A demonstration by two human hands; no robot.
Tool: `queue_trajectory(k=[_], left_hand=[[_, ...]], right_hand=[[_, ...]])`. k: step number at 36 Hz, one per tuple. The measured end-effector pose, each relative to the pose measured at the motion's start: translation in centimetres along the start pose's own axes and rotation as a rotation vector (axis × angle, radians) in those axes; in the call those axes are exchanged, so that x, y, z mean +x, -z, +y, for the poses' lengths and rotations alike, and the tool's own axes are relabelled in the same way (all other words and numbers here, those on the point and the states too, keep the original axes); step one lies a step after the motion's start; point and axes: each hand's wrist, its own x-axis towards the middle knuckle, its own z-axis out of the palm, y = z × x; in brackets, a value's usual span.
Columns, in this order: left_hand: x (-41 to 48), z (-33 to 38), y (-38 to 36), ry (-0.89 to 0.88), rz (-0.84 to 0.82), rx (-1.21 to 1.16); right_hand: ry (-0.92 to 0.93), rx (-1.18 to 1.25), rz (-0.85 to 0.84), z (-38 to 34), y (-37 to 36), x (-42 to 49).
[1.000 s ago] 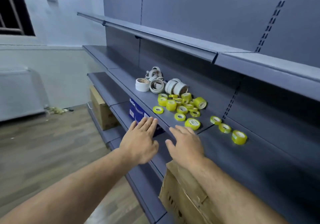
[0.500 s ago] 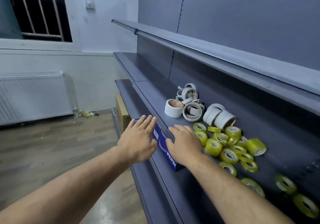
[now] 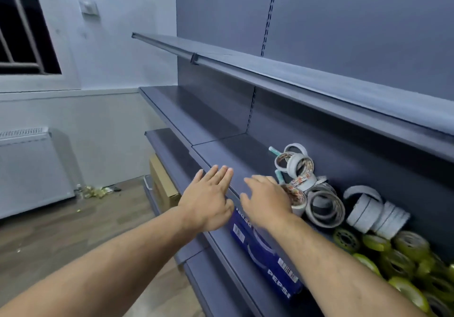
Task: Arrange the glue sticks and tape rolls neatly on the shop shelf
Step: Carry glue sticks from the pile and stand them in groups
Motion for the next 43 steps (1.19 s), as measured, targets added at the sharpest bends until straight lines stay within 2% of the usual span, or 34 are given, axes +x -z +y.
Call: queue_trajectory(k=[12,17,20,25,29,35,43], left_hand=[[13.4,-2.0,-2.1,-0.133,-0.048,-0.011],[18.6,-1.3,-2.8,-0.207,-0.035,0.006],[21.7,-1.3,-4.0,-0.242,-0.040,0.007],[26.2,-1.4,-5.5,-0.326,-0.039,-0.059],[30.4,-1.6,-6.7,-0.405,-0.145,-0.021],[34.5,-1.6,-7.7,-0.556,-0.152,0.012],[37.7,-1.8,-9.1,-0.631,-0.155,-0.044]], right_hand=[[-0.162,0.007,-0.008,4.4,-1.2,9.7],[-0.241,-0.095,-0.083,6.2,-1.0,12.2],[-0.334,-0.143,-0.163,6.7,-1.3,13.4],[-0.491,-0.154,-0.196,7.4,-1.9,15.2],[-0.581,-0.197,-0.234,7.4,-2.2,16.0],[-0.650,-0.188,-0.262,7.6,-2.5,17.2],[-0.716,-0.235,-0.253,7.1,-3.1,18.9]])
